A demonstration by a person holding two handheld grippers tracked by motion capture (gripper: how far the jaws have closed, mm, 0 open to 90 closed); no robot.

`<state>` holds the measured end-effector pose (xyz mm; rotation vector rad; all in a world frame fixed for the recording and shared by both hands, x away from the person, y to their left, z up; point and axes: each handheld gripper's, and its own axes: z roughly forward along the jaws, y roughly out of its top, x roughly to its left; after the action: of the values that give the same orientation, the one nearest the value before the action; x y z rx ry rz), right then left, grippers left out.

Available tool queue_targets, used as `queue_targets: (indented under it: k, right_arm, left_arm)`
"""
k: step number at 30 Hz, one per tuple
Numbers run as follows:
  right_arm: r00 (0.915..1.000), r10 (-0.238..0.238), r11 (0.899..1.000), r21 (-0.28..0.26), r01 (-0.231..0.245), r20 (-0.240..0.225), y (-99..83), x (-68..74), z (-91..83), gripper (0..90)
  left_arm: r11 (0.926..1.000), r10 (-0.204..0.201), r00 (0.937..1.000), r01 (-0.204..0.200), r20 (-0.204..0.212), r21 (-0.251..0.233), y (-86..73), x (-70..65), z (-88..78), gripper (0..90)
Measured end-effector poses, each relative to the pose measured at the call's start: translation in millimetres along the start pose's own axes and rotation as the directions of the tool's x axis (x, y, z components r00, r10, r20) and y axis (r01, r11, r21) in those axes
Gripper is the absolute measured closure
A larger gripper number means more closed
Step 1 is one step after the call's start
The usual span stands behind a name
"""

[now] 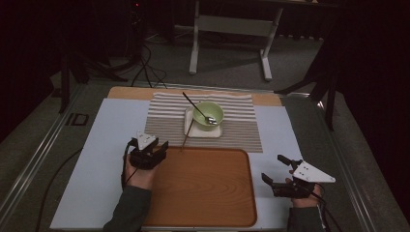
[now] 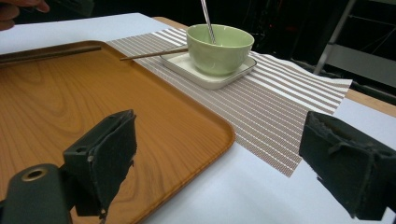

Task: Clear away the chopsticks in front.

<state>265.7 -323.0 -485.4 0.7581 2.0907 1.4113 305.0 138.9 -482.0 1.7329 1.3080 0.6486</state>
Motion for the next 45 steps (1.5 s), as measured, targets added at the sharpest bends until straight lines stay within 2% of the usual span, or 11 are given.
queue_targets:
  k: [5, 11, 16, 26, 39, 45]
  right_arm:
    - [1.0000, 0.000, 1.000, 0.000, 0.000, -0.001, 0.0, 0.0, 0.1, 10.7]
    - [1.0000, -0.001, 1.000, 0.001, 0.001, -0.001, 0.1, -0.3, -0.1, 10.7]
    - [1.0000, -0.003, 1.000, 0.002, 0.003, -0.003, 0.1, -0.3, 0.3, 10.7]
    - [1.0000, 0.001, 1.000, 0.005, 0.000, -0.005, 0.0, -0.4, 0.4, 10.8]
    - [1.0000, 0.001, 1.000, 0.006, -0.001, -0.005, 0.0, -0.4, 0.6, 10.8]
    - [1.0000, -0.002, 1.000, 0.004, 0.002, -0.005, -0.1, -0.8, 0.6, 10.8]
  left_arm:
    - [0.9997, 0.022, 0.9996, -0.022, 0.020, -0.008, 1.3, -1.7, 11.9, 59.4]
    - [0.9992, 0.037, 0.9990, -0.037, 0.024, -0.014, 5.7, -2.3, 23.9, 59.4]
    - [0.9993, 0.035, 0.9989, -0.034, 0.030, -0.017, 8.7, -2.0, 35.5, 59.4]
    - [0.9961, 0.084, 0.9939, -0.086, 0.071, 0.023, 9.7, -10.0, 58.5, 59.5]
    - [0.9928, 0.093, 0.9923, -0.098, 0.082, 0.068, 20.9, -10.3, 77.8, 59.8]
    - [0.9897, 0.109, 0.9899, -0.117, 0.091, 0.082, 24.3, -11.3, 86.4, 60.0]
